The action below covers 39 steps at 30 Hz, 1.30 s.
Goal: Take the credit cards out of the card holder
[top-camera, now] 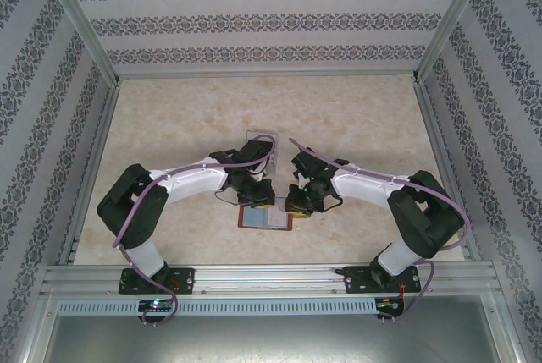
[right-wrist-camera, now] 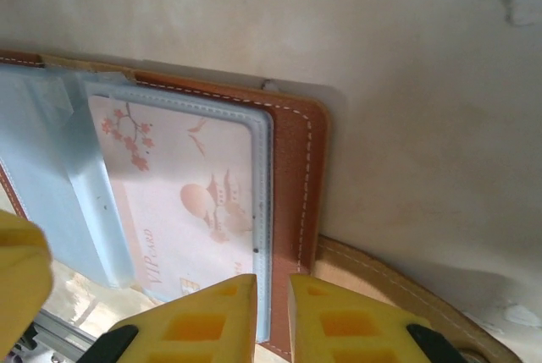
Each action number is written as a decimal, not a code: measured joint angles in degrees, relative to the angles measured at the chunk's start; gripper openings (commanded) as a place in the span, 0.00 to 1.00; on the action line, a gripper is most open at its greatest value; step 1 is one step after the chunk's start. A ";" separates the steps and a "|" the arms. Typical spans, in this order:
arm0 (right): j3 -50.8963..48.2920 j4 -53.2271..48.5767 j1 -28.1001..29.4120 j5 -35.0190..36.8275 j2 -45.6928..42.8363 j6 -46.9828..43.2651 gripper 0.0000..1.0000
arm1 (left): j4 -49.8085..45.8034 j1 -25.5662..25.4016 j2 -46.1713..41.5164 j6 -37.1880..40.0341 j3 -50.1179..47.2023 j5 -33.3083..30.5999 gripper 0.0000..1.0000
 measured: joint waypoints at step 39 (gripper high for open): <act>2.21 1.77 0.37 -1.46 5.22 0.07 0.18 | 0.98 0.94 3.21 0.24 -1.11 0.42 0.22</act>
